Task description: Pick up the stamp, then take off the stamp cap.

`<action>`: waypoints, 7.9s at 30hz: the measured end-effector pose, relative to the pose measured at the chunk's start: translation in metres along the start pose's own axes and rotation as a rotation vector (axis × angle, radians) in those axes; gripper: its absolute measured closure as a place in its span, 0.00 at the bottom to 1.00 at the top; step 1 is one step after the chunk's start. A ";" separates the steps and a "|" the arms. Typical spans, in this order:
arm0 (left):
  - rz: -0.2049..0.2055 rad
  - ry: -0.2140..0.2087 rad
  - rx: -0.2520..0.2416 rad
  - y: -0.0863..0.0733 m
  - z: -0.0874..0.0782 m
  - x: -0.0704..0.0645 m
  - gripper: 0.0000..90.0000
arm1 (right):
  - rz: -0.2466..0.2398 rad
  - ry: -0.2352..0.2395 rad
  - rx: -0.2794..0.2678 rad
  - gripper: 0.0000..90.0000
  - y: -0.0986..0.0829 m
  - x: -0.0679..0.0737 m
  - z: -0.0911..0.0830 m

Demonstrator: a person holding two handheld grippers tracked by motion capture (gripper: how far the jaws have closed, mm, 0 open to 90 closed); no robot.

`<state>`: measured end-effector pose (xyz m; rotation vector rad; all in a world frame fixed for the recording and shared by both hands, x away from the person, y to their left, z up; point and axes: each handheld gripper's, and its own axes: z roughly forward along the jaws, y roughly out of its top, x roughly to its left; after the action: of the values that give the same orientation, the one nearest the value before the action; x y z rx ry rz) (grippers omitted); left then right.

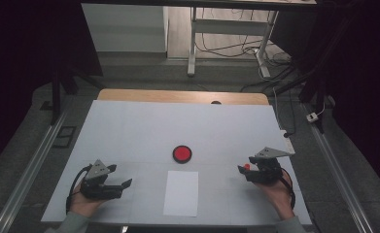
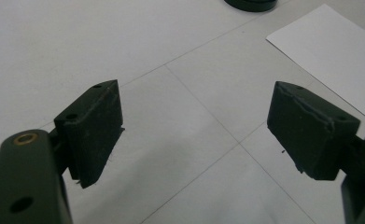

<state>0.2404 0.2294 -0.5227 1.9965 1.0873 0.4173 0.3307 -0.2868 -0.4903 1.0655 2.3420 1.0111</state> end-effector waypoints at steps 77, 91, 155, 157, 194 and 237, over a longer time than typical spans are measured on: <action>-0.003 0.010 0.007 -0.001 0.003 0.003 0.22 | 0.095 0.148 -0.229 0.80 0.007 0.015 -0.009; 0.002 0.010 0.010 0.000 0.004 0.002 0.23 | 0.070 0.180 -0.249 0.80 0.015 0.032 -0.002; 0.006 0.002 0.013 0.004 0.010 -0.001 0.24 | -0.029 0.365 -0.284 0.80 0.042 0.104 0.040; 0.007 -0.002 0.012 0.004 0.010 -0.001 0.24 | -0.036 0.369 -0.283 0.80 0.043 0.105 0.043; 0.032 0.006 0.013 0.005 0.008 -0.008 0.24 | -0.090 0.401 -0.283 0.80 0.049 0.120 0.046; 0.180 -0.105 0.012 0.051 0.050 -0.056 0.26 | -0.075 0.407 -0.297 0.80 0.049 0.115 0.043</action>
<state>0.2670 0.1431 -0.5090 2.1106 0.8508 0.3951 0.3063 -0.1569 -0.4878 0.7037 2.4016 1.6104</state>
